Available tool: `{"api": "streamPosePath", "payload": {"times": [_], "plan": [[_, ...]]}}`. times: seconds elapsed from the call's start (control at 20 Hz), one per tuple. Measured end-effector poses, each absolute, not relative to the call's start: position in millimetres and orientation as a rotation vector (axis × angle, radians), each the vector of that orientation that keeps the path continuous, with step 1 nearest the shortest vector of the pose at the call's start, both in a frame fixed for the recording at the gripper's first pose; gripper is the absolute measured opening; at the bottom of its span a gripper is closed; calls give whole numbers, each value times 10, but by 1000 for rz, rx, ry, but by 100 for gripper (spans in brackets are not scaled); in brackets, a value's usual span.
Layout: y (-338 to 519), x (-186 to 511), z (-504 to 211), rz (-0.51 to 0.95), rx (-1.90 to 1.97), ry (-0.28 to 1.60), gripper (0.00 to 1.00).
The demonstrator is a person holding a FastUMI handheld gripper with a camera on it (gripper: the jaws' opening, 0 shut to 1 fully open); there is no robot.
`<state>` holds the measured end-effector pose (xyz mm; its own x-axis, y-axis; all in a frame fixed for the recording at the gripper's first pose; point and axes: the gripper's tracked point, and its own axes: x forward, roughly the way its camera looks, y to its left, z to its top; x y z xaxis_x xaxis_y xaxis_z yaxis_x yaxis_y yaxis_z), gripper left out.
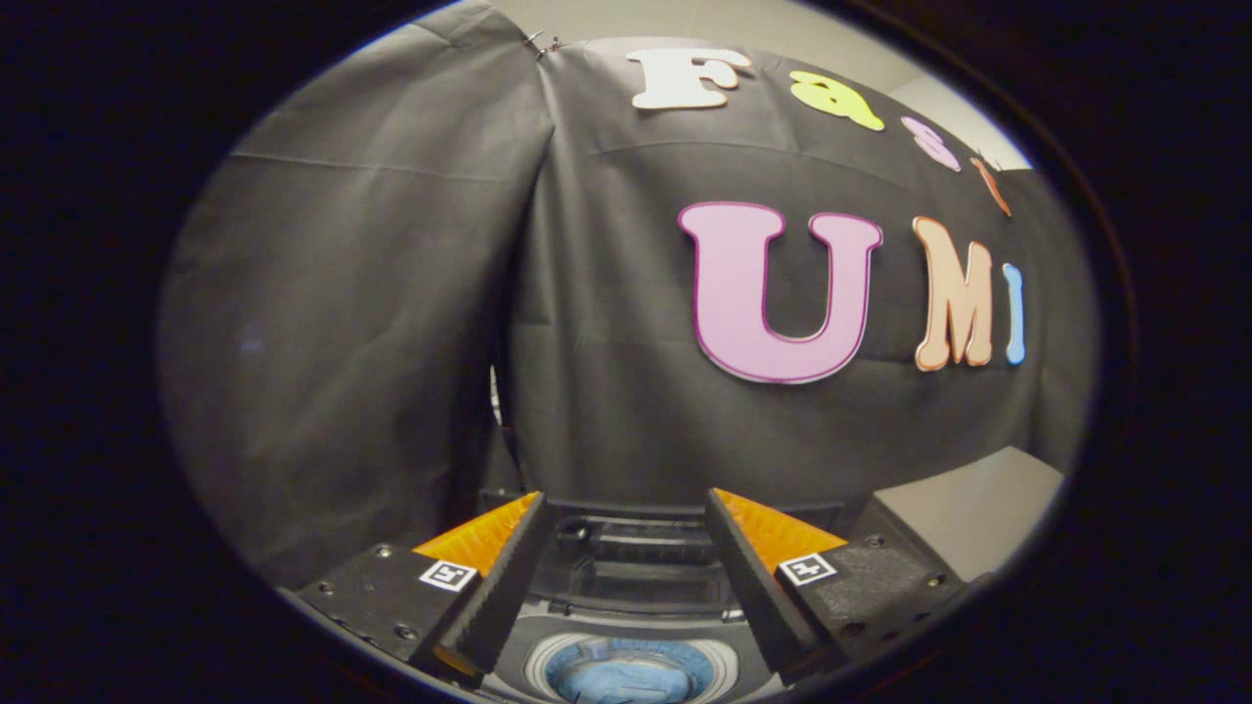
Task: Put the clothes into the washing machine and then close the washing machine lid.
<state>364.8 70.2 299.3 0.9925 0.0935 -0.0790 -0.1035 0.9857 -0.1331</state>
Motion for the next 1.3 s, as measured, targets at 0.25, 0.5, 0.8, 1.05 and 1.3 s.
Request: {"api": "streamPosePath", "payload": {"times": [0.25,0.5,0.8,1.05,1.3], "plan": [[635,4118,3165,86,-128,4,97],[497,4623,3027,46,-186,-24,96],[505,4972,2651,13,-215,-19,96],[557,5081,2273,62,-44,51,97],[455,5001,2269,50,-65,87,98]]}}
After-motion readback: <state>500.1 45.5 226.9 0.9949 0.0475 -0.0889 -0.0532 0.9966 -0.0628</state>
